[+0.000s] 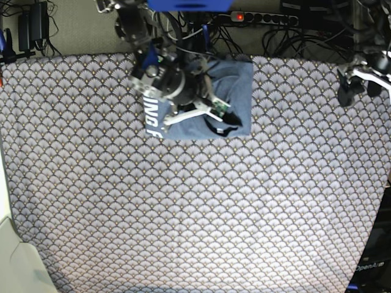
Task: Fold the T-shirt properly
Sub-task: 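Move the left gripper to the folded bundle's edge and grasp it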
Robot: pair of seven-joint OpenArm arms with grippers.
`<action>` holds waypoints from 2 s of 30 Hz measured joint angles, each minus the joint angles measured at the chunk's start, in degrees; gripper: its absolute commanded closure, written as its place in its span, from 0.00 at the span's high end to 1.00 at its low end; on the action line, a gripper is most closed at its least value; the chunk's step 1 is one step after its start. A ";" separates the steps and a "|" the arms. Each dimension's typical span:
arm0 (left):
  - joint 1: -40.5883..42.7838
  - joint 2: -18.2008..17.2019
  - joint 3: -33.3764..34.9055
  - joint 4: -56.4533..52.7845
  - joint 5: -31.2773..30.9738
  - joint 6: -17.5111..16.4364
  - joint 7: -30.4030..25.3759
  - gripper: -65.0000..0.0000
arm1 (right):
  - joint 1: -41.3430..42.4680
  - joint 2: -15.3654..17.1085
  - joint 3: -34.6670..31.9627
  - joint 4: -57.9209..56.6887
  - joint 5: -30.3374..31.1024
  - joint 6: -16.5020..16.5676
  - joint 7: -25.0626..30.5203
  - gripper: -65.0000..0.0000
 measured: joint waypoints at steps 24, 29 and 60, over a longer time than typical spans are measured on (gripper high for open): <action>0.74 1.79 19.67 -0.07 0.13 -8.74 -0.44 0.26 | -0.07 9.97 9.90 13.60 0.20 0.15 -0.37 0.00; 0.70 3.08 20.11 -0.07 2.25 -8.07 0.13 0.06 | -0.04 10.19 15.17 13.62 0.26 0.17 -0.11 0.00; -8.98 11.69 31.30 -14.53 18.05 -9.31 0.28 0.01 | -0.15 10.75 19.87 13.60 0.24 0.17 -0.15 0.00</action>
